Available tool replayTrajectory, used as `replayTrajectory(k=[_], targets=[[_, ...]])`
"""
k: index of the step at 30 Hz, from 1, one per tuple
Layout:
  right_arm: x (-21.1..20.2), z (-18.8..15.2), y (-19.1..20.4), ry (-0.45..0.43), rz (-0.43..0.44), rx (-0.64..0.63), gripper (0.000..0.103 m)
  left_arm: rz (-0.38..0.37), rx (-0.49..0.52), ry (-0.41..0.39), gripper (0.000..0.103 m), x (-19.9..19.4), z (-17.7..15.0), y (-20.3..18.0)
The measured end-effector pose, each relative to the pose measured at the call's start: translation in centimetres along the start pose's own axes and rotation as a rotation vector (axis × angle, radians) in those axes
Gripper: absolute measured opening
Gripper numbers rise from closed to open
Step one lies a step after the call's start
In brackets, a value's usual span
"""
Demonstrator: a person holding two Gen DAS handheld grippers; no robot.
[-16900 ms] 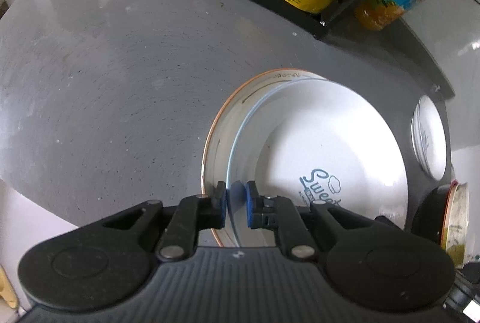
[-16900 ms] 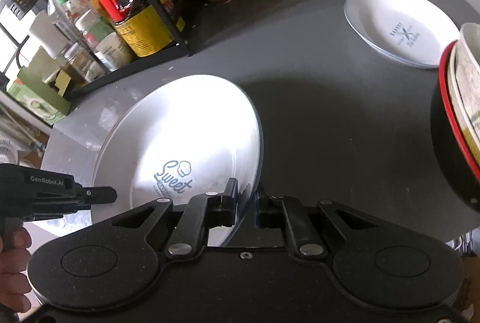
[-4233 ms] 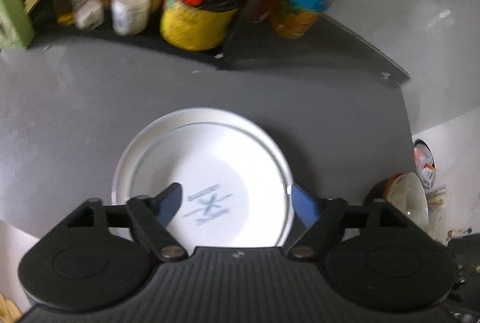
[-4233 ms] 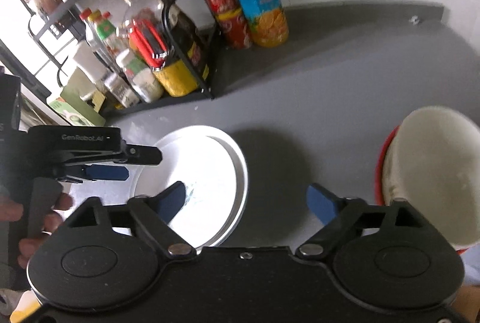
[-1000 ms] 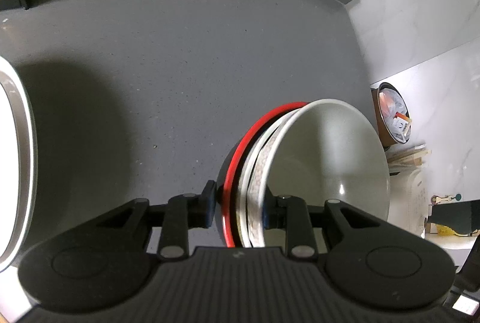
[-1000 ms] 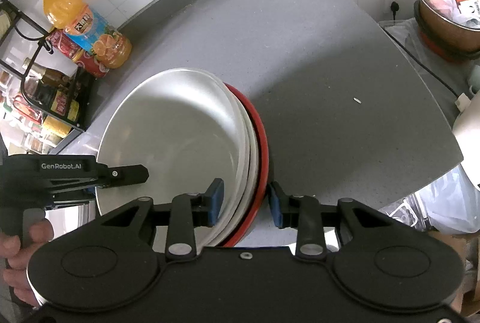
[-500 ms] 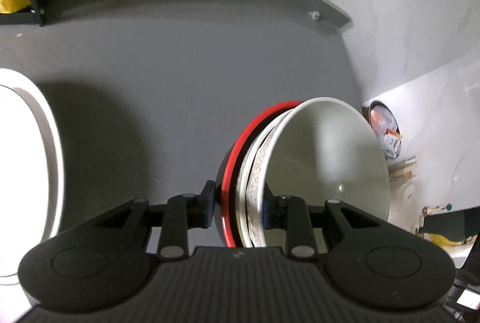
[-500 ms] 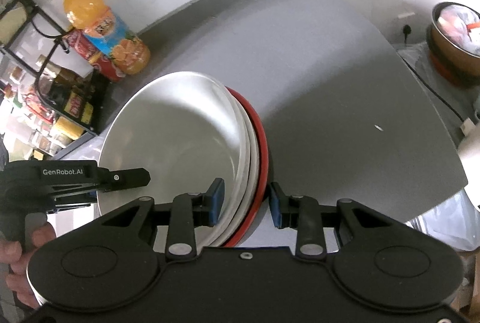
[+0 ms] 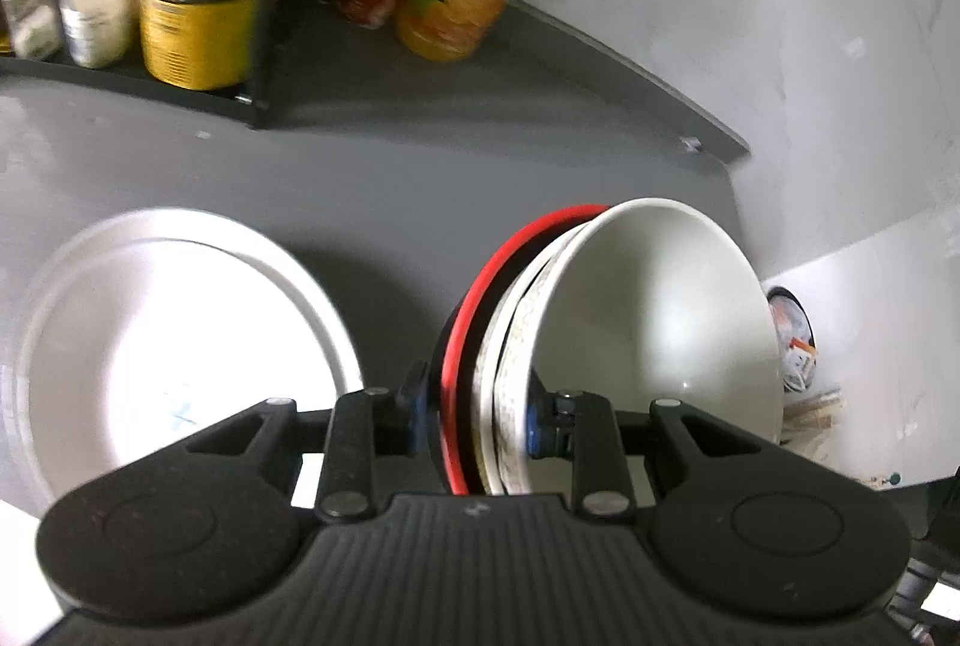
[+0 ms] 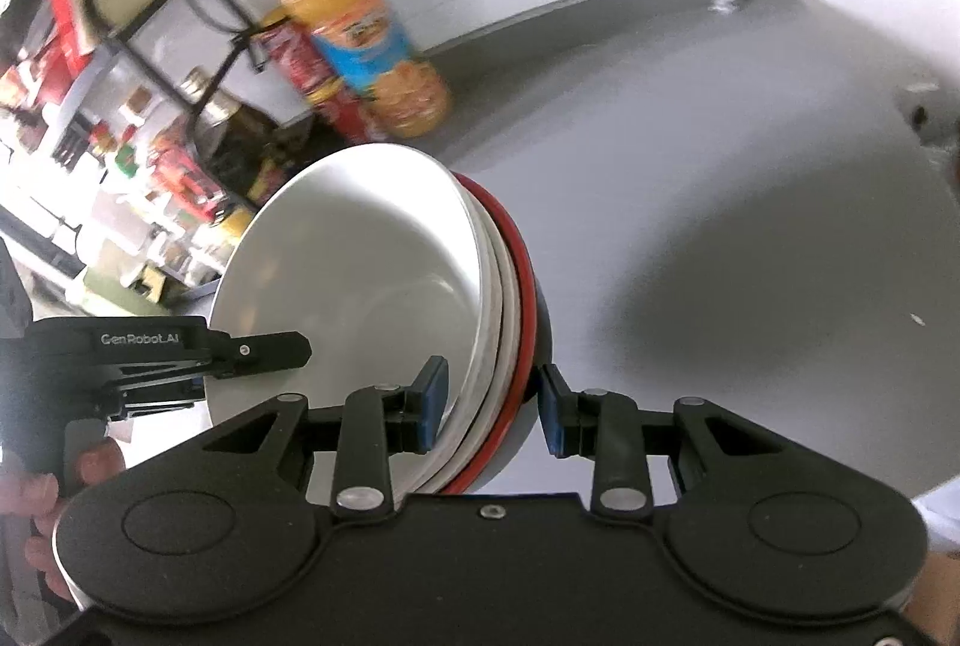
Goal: Organize plates and bowls
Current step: 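Carry the red bowl stack with both grippers onto the plate stack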
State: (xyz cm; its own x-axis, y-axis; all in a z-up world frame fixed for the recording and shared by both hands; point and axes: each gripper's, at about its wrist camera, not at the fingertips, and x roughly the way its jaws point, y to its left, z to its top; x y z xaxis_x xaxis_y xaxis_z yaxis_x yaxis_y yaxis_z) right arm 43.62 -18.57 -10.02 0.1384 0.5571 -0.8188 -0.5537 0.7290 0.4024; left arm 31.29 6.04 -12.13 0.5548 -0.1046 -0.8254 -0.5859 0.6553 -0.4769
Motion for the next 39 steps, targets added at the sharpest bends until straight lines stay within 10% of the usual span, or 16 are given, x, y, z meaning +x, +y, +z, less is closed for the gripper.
replayTrajectory(k=[39], targets=[[7.8, -4.4, 13.6, 0.069, 0.002, 0.044, 0.031, 0.051, -0.048, 0.066, 0.027, -3.3, 2.5, 17.5]])
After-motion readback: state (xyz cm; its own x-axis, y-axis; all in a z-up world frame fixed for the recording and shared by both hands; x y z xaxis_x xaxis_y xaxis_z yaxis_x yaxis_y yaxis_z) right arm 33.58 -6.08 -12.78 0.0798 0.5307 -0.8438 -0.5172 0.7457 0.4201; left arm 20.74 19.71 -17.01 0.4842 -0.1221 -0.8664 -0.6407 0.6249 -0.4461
